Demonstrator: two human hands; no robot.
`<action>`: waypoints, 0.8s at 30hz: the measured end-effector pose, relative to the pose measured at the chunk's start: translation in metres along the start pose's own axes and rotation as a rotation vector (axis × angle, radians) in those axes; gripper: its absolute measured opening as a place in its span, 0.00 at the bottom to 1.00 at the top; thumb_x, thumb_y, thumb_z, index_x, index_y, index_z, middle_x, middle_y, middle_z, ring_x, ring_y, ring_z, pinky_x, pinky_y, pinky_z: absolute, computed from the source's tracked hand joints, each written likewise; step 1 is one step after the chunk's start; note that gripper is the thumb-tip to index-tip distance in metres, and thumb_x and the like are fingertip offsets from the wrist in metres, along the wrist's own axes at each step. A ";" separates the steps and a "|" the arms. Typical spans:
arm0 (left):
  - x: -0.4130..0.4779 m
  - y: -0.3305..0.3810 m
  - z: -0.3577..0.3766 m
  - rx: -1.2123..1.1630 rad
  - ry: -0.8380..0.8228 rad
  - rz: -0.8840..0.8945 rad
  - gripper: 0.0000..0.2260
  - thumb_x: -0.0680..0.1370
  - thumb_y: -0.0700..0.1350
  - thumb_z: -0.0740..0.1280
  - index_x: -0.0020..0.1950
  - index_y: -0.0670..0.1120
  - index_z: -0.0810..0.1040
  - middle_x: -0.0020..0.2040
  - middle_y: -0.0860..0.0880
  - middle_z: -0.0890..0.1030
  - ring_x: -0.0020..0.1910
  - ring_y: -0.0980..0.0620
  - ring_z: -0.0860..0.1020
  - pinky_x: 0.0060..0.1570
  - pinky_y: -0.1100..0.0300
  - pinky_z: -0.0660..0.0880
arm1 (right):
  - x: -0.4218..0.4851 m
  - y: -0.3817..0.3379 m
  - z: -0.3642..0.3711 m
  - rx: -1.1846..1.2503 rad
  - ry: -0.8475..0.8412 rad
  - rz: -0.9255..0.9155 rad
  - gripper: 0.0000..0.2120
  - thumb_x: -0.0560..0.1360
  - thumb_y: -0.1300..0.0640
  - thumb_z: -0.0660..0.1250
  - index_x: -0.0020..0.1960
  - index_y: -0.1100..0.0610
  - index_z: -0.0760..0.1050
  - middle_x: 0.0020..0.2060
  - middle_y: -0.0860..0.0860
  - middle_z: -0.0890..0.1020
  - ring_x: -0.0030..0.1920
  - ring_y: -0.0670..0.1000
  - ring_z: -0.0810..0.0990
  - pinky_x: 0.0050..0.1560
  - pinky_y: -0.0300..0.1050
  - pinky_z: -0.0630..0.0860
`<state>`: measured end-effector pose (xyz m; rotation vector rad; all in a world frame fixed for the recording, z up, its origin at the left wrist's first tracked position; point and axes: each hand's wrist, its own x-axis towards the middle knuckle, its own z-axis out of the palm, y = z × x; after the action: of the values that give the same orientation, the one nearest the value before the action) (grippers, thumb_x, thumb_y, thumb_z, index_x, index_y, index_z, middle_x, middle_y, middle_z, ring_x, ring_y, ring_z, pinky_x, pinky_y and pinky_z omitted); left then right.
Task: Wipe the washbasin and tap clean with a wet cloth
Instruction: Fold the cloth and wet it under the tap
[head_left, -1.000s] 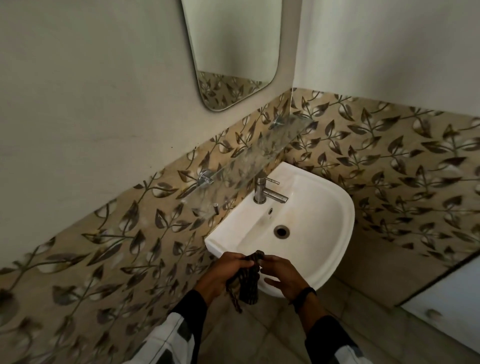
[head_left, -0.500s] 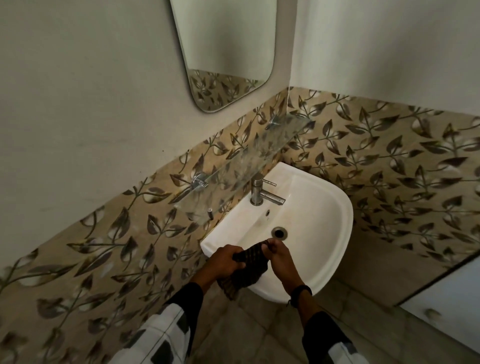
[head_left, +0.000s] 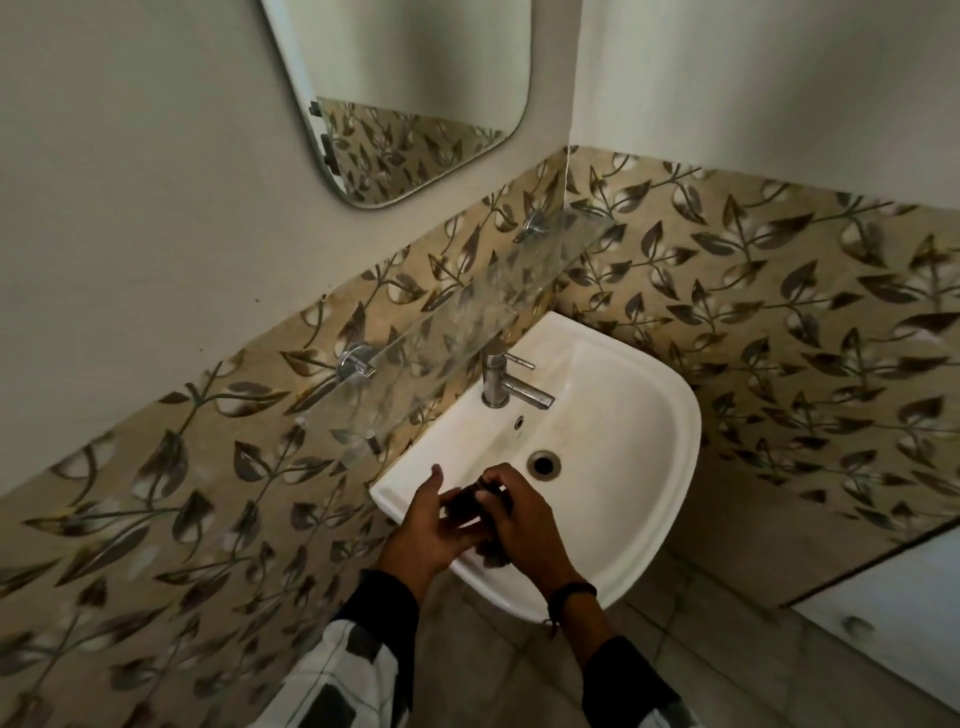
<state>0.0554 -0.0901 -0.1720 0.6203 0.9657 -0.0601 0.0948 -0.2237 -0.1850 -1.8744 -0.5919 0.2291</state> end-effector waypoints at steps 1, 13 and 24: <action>0.003 0.001 0.003 0.021 -0.010 0.039 0.19 0.79 0.51 0.71 0.59 0.37 0.76 0.51 0.36 0.82 0.48 0.34 0.83 0.48 0.40 0.81 | -0.001 0.000 -0.001 -0.013 -0.003 -0.034 0.02 0.80 0.52 0.64 0.53 0.46 0.73 0.45 0.36 0.80 0.48 0.38 0.80 0.47 0.28 0.74; 0.040 0.051 0.032 0.609 -0.033 0.769 0.22 0.75 0.24 0.58 0.54 0.48 0.79 0.54 0.50 0.83 0.50 0.55 0.82 0.44 0.62 0.80 | -0.025 0.030 0.000 -0.203 0.131 -0.053 0.01 0.77 0.52 0.69 0.48 0.48 0.79 0.48 0.40 0.78 0.52 0.39 0.77 0.53 0.33 0.73; 0.113 0.044 0.029 1.842 0.213 1.301 0.27 0.80 0.40 0.64 0.79 0.43 0.63 0.74 0.38 0.70 0.71 0.39 0.71 0.71 0.46 0.68 | -0.059 0.067 0.007 -0.156 0.255 0.168 0.09 0.75 0.57 0.72 0.43 0.42 0.80 0.43 0.41 0.80 0.42 0.40 0.81 0.44 0.30 0.74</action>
<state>0.1571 -0.0437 -0.2284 2.8779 0.2683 0.3313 0.0605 -0.2664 -0.2566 -2.0660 -0.2849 0.0511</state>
